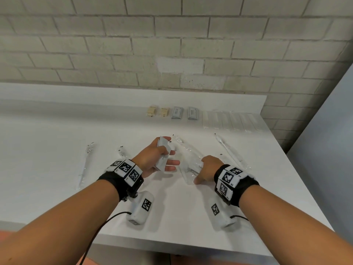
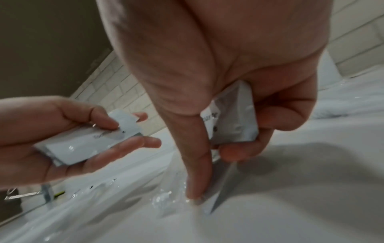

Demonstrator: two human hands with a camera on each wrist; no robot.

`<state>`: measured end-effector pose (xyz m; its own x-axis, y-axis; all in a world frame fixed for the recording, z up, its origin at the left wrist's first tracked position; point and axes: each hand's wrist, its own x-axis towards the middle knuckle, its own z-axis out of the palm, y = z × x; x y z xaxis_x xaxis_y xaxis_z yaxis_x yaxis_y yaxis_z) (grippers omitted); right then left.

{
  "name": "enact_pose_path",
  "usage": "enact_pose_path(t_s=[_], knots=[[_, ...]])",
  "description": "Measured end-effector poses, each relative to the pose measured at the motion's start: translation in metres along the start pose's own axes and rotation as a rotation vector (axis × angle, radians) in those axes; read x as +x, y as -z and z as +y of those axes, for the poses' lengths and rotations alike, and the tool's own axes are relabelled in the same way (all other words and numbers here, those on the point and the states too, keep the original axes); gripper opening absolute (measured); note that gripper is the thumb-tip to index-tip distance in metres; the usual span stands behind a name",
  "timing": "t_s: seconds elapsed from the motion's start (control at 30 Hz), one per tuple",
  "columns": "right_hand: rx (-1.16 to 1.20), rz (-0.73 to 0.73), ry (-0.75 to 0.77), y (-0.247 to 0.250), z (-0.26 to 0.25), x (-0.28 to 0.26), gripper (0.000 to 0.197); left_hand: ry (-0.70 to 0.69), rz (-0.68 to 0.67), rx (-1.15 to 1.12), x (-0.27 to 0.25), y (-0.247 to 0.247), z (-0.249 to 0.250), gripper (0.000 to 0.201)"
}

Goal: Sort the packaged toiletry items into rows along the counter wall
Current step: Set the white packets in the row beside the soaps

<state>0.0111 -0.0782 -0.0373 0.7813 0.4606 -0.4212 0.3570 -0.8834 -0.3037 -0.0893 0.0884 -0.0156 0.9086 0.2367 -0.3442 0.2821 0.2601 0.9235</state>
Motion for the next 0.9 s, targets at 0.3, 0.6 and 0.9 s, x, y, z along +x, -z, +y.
enact_pose_path(t_s=[0.3, 0.6, 0.9], knots=[[0.389, 0.056, 0.249, 0.043, 0.001, -0.017, 0.020, 0.036, 0.020, -0.018, 0.000, -0.001, -0.006, 0.029], [0.561, -0.274, 0.373, 0.060, -0.035, -0.024, 0.021, 0.129, -0.087, -0.173, 0.000, 0.012, 0.009, 0.049], [0.629, -0.170, 0.333, 0.059, -0.089, 0.015, 0.019, -0.062, 0.022, -0.169, 0.008, 0.064, 0.032, 0.022]])
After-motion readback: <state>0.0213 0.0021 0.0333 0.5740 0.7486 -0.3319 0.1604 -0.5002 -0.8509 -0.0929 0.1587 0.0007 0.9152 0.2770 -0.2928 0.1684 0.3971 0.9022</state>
